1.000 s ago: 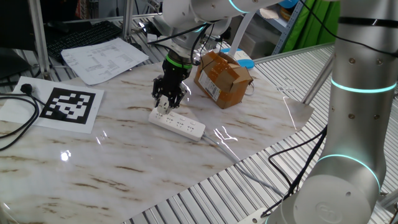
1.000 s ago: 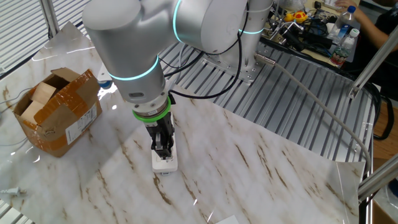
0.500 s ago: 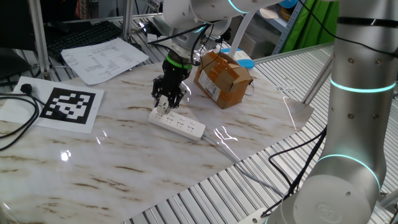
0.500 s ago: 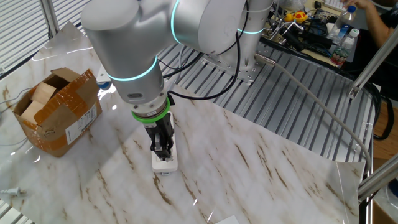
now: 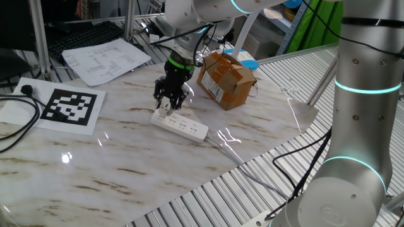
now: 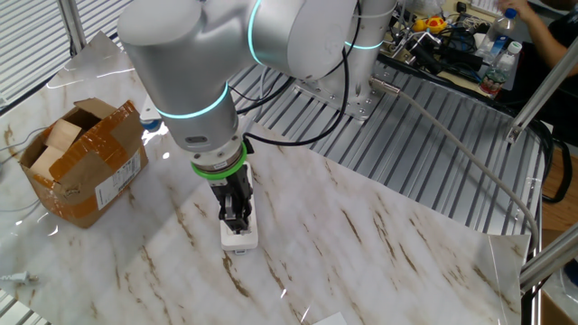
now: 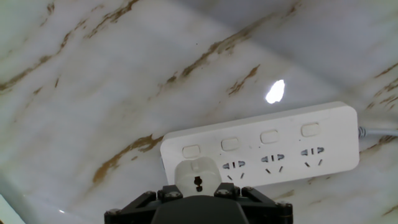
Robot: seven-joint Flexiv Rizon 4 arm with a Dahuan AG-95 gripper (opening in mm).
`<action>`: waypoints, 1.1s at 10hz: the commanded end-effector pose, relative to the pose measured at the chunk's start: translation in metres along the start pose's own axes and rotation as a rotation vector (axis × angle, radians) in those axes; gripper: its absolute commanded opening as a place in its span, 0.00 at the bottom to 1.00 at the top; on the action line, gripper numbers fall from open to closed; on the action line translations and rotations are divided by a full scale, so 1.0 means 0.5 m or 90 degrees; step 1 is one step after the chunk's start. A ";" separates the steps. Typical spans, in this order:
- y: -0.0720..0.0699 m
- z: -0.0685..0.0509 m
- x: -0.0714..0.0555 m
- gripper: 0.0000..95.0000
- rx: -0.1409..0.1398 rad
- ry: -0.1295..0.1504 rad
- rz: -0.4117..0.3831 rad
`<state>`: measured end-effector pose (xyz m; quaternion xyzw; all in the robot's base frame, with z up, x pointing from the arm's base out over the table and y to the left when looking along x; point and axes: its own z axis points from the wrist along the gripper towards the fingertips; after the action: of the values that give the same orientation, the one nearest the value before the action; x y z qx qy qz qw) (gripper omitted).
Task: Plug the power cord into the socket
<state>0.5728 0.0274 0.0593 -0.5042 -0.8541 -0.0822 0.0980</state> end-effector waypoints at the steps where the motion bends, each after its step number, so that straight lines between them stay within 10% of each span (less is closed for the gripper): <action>1: 0.000 0.001 0.000 0.00 0.006 -0.003 -0.004; 11: -0.001 0.001 -0.001 0.00 0.027 -0.008 -0.026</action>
<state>0.5726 0.0274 0.0589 -0.4845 -0.8667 -0.0627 0.1007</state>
